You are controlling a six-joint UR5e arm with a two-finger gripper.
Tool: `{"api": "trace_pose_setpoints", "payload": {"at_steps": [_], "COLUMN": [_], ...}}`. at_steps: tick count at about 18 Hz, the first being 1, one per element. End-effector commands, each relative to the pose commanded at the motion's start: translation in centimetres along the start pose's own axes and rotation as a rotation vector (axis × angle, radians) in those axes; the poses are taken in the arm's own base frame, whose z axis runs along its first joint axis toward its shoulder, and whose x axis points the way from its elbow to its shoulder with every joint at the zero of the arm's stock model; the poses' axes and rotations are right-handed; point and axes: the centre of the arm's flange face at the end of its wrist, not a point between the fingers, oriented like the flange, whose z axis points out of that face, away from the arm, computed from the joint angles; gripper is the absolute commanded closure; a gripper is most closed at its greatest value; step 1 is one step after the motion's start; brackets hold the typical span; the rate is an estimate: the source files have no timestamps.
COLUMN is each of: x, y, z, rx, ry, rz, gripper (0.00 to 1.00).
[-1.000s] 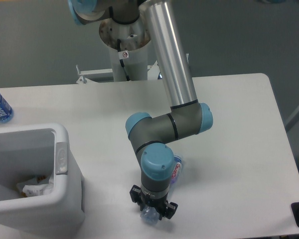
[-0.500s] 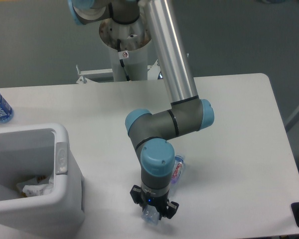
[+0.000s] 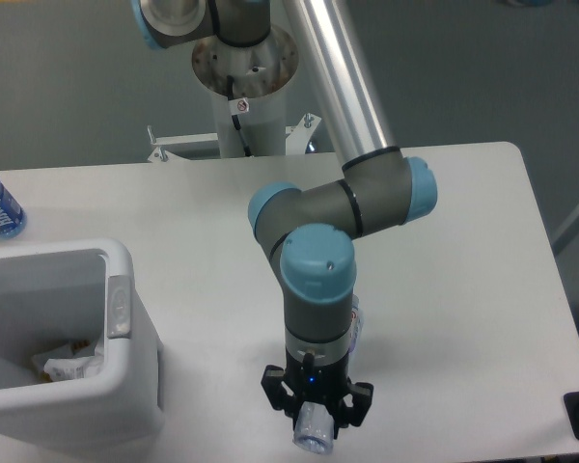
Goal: Place the trash in the trash can
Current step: 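Lift the bottle and carry it over the white bin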
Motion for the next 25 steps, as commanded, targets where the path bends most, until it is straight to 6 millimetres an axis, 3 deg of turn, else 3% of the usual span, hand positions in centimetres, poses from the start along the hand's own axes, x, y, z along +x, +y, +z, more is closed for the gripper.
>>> {"api": "trace_pose_setpoints", "payload": {"at_steps": [5, 9, 15, 19, 25], "x": [0.1, 2.1, 9.1, 13.1, 17.7], "y": [-3.8, -5.4, -6.9, -7.0, -7.0], "z": [-6.4, -12.0, -17.7, -19.3, -19.3], "rx": [0.19, 0.288, 0.353, 0.361, 0.35], "ry": [-0.025, 0.017, 0.098, 0.141, 0.186], "rz": [-0.192, -0.282, -0.308, -0.311, -0.264], "gripper": [0.45, 0.45, 0.44, 0.44, 0.44]}}
